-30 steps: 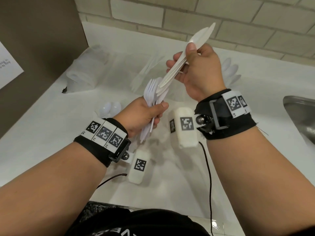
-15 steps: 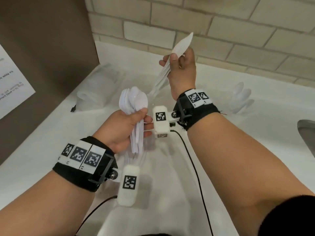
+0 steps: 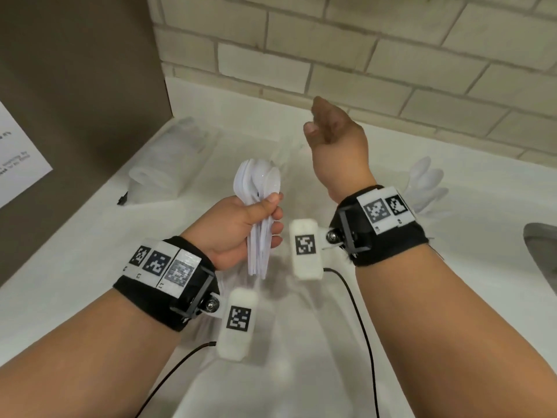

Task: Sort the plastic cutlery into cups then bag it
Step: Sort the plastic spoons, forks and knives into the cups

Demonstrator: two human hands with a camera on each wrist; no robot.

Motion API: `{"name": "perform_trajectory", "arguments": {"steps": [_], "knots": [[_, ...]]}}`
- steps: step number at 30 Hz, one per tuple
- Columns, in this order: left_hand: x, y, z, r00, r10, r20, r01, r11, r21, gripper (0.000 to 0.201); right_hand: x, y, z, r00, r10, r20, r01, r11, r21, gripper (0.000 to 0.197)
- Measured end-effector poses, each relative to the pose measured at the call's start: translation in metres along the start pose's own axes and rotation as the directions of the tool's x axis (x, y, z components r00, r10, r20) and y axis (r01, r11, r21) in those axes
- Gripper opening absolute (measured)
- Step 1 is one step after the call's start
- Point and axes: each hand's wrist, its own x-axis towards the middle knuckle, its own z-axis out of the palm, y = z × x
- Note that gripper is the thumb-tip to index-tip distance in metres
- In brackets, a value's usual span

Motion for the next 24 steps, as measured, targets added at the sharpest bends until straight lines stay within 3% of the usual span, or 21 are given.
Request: {"name": "perform_trajectory", "arguments": {"steps": [2,4,7,10,13,15,19,24], "knots": [[0.005,-0.002,0.007,0.999,0.011,-0.033,-0.010,1.000,0.024,0.019,-0.018,-0.011,-0.008,0.999,-0.031,-0.008,0.031,0.999,0.012,0.020],[0.011,-0.005,0.015,0.993,0.047,-0.108,-0.035,0.993,0.111,0.009,-0.036,-0.017,-0.016,0.998,0.015,0.064,-0.016,1.000,0.014,0.002],[0.024,-0.010,0.022,0.975,0.155,-0.157,-0.092,0.932,0.350,0.024,-0.059,-0.015,-0.019,0.962,0.129,0.243,-0.116,0.991,-0.065,0.021],[0.027,-0.013,0.035,0.968,0.213,-0.129,-0.124,0.862,0.492,0.058,-0.071,-0.003,-0.016,0.944,0.169,0.284,-0.160,0.986,-0.054,0.029],[0.029,-0.019,0.043,0.965,0.244,-0.095,-0.152,0.817,0.556,0.043,-0.071,0.007,-0.022,0.953,0.164,0.257,-0.183,0.982,0.053,0.019],[0.029,-0.021,0.044,0.968,0.245,-0.055,-0.180,0.828,0.530,0.041,-0.071,0.011,-0.029,0.940,0.185,0.288,-0.232,0.962,0.142,0.011],[0.027,-0.022,0.045,0.976,0.215,0.041,-0.210,0.866,0.453,0.037,-0.069,0.021,-0.036,0.922,0.196,0.335,-0.295,0.916,0.274,0.018],[0.025,-0.024,0.044,0.986,0.163,0.037,-0.167,0.952,0.257,0.034,-0.068,0.028,-0.038,0.896,0.255,0.364,-0.408,0.798,0.444,0.013]]}}
